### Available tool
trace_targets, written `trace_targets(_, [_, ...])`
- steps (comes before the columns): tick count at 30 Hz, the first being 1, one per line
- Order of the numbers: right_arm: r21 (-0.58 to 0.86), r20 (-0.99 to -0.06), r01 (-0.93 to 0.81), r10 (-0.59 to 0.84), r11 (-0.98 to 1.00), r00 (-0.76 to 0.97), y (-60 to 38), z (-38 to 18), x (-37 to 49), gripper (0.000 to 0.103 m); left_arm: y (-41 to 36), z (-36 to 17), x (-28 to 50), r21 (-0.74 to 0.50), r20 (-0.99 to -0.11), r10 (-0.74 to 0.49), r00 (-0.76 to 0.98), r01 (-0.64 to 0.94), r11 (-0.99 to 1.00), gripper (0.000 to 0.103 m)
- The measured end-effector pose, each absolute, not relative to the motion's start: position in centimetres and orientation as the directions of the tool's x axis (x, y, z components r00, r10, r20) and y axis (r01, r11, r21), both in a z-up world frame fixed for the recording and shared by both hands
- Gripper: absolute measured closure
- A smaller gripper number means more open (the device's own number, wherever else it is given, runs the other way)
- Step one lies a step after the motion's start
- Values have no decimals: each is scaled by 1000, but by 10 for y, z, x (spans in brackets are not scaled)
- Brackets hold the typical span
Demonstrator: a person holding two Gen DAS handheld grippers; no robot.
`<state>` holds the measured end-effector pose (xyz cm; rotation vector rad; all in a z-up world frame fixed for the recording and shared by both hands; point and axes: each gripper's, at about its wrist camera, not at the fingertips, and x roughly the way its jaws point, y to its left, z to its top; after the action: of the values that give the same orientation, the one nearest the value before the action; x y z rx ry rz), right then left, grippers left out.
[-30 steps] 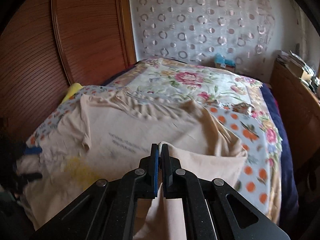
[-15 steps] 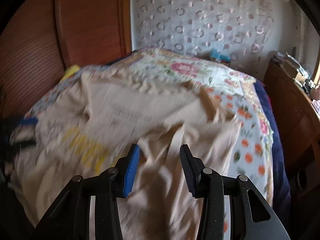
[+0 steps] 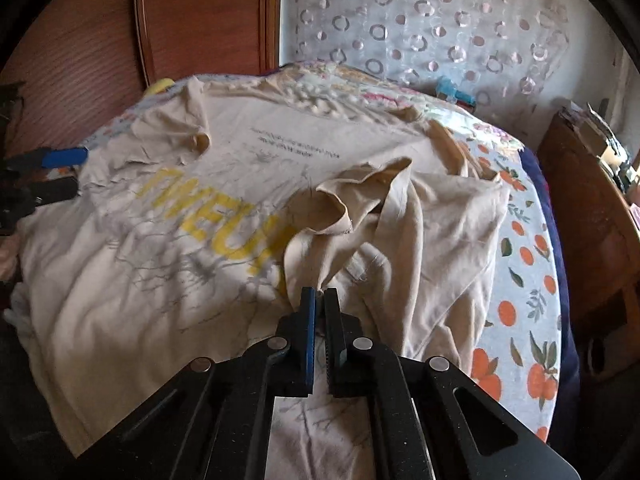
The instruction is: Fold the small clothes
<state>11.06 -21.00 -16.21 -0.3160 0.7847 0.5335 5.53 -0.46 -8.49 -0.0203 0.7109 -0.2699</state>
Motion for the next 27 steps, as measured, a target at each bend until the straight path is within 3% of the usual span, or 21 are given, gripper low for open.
trace_targets(9, [-15, -712, -565, 387, 825, 585, -235, -158, 82, 98, 4, -83, 56, -115, -637, -241, 732, 218, 969, 25])
trace_targets(10, [-19, -710, -555, 379, 832, 593, -237, -158, 85, 87, 4, -83, 57, -111, -637, -237, 733, 217, 970, 25])
trace_targets(11, [-23, -706, -545, 372, 838, 603, -239, -159, 83, 69, 5, -82, 58, -105, -636, -232, 736, 215, 971, 25])
trace_targets(14, [-30, -687, -516, 358, 856, 633, -243, -155, 88, 56, 12, -77, 65, -89, -631, -219, 744, 212, 973, 25])
trace_targets(27, [-25, -690, -419, 288, 908, 664, -260, -165, 188, 55, 48, -71, 130, -7, -662, -116, 741, 148, 989, 25])
